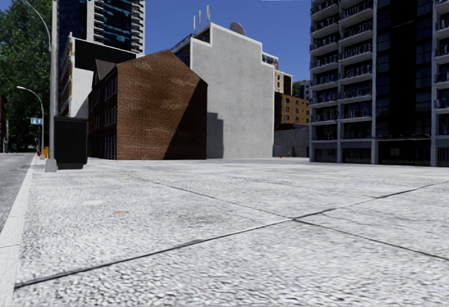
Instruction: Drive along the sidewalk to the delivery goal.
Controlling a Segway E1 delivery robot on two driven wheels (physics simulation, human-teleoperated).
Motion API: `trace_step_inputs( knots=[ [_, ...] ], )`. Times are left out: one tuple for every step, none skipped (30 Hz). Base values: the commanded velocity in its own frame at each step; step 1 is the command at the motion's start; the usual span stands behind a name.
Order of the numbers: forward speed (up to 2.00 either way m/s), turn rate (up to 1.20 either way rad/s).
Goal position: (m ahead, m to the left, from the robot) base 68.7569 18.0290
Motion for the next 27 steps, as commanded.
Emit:
trace_step_inputs(
  knots=[
    [1.35,-0.46],
    [1.35,-0.46],
    [1.35,-0.46],
    [1.35,-0.46],
    [1.35,-0.46],
    [1.35,-0.46],
    [1.35,-0.46],
    [1.35,-0.46],
    [1.35,-0.46],
    [1.35,-0.45],
    [1.35,-0.45],
    [1.35,-0.42],
    [1.35,-0.39],
    [1.35,-0.3],
    [1.36,-0.27],
    [1.36,-0.27],
    [1.36,-0.26],
    [1.36,-0.26],
    [1.36,-0.26],
    [1.36,-0.26],
    [1.36,-0.26],
    [1.36,-0.26],
    [1.36,-0.26],
    [1.37,-0.26],
    [1.38,-0.26],
    [1.38,-0.26],
    [1.41,-0.26]
  ],
)
